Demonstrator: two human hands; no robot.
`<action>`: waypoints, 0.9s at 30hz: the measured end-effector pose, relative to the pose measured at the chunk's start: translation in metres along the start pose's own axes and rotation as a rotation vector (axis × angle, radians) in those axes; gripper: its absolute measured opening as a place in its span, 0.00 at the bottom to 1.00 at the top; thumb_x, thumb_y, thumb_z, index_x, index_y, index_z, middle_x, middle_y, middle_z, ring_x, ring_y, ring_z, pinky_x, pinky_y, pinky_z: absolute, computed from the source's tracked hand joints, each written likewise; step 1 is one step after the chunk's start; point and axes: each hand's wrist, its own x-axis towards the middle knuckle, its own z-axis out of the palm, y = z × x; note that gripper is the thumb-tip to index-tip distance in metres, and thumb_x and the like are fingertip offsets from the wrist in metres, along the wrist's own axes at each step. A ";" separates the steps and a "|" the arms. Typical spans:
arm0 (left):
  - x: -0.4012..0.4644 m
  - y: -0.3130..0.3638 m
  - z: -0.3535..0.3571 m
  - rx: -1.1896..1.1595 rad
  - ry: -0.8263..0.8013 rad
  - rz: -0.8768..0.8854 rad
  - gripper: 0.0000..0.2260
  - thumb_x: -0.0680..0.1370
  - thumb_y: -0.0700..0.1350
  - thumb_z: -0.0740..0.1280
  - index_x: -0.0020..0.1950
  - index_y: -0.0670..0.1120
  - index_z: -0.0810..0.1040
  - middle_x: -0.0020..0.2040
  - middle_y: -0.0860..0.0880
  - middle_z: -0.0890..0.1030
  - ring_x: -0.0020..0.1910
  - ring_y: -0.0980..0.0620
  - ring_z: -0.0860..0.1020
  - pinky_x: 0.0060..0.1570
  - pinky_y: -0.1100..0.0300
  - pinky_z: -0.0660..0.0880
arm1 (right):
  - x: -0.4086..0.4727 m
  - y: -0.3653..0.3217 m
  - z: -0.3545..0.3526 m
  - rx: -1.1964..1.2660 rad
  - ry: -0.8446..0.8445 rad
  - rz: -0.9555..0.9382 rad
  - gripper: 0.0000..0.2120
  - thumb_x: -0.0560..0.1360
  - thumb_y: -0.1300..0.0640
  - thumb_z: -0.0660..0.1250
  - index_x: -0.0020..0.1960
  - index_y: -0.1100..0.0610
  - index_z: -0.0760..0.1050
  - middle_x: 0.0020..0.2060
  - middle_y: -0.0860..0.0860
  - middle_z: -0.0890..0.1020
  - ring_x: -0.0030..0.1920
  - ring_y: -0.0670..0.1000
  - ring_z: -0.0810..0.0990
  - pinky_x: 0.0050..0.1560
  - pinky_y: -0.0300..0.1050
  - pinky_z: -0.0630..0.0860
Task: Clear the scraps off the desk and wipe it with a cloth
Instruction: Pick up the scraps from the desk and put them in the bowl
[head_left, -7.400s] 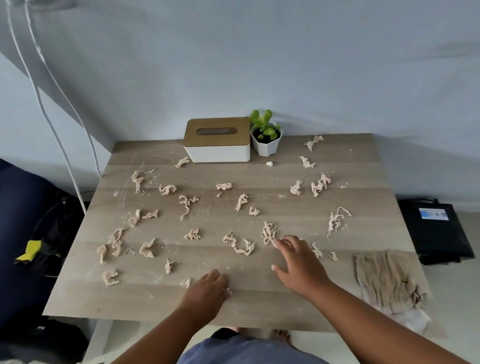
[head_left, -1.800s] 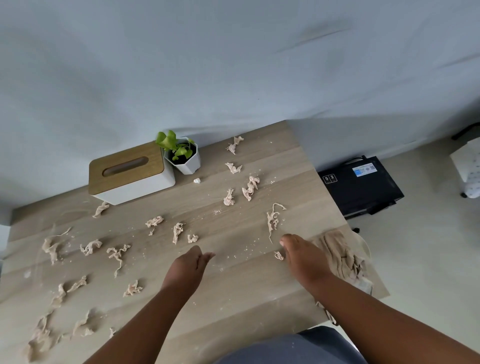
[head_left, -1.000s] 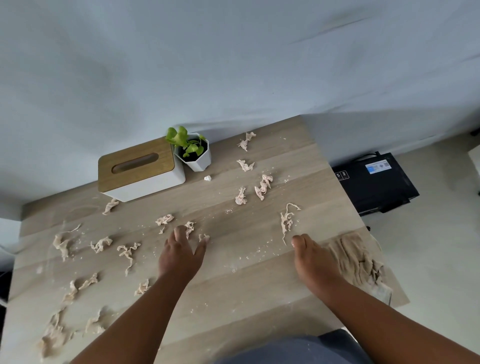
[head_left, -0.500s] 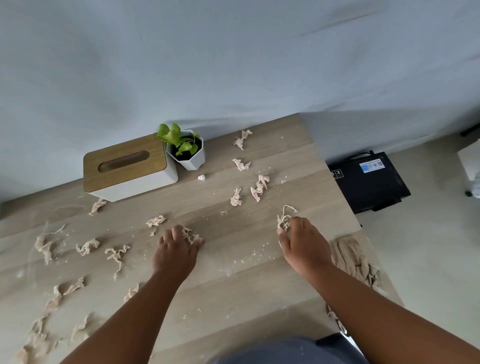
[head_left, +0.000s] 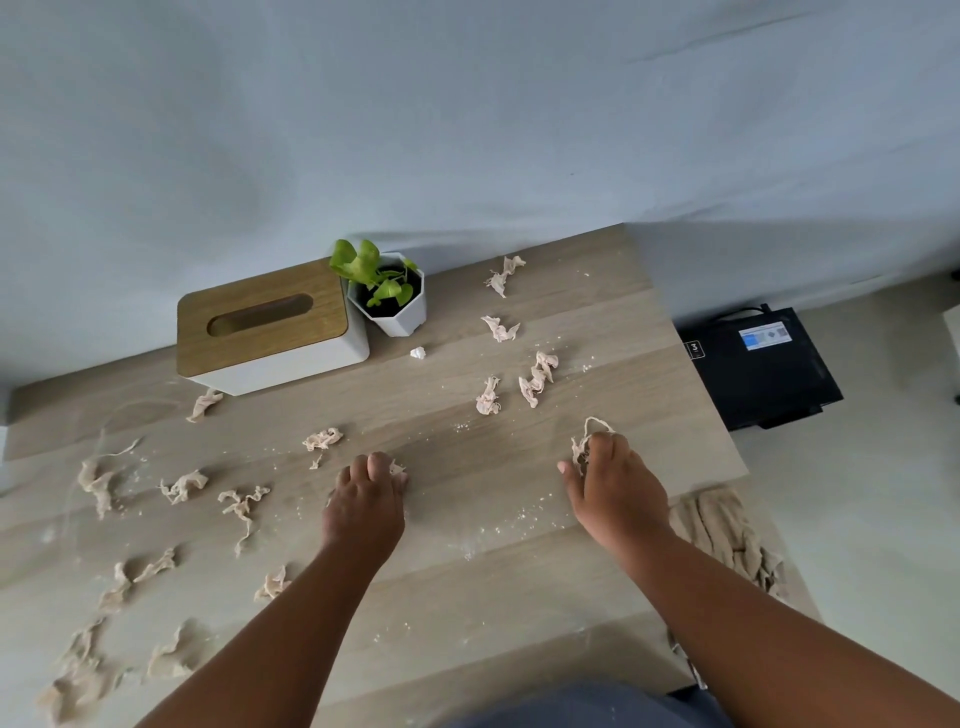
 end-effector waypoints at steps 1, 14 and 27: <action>0.000 0.000 0.001 0.016 0.018 0.013 0.13 0.81 0.47 0.60 0.50 0.37 0.76 0.41 0.38 0.78 0.38 0.34 0.80 0.30 0.44 0.79 | 0.000 0.000 0.001 -0.011 0.019 -0.013 0.21 0.79 0.48 0.69 0.59 0.66 0.75 0.47 0.60 0.79 0.42 0.62 0.80 0.35 0.53 0.77; -0.001 0.001 -0.005 -0.143 -0.039 -0.011 0.03 0.77 0.31 0.69 0.49 0.36 0.76 0.41 0.37 0.79 0.41 0.32 0.80 0.36 0.42 0.79 | 0.003 0.005 -0.006 -0.093 0.015 -0.094 0.08 0.79 0.62 0.71 0.49 0.68 0.77 0.39 0.63 0.79 0.33 0.62 0.80 0.27 0.53 0.77; -0.013 0.007 -0.017 -0.272 -0.132 0.027 0.05 0.78 0.35 0.64 0.48 0.43 0.70 0.42 0.47 0.72 0.39 0.45 0.71 0.40 0.54 0.65 | -0.006 0.015 -0.011 0.172 0.002 -0.130 0.06 0.80 0.63 0.62 0.56 0.61 0.75 0.47 0.57 0.81 0.35 0.57 0.78 0.33 0.46 0.69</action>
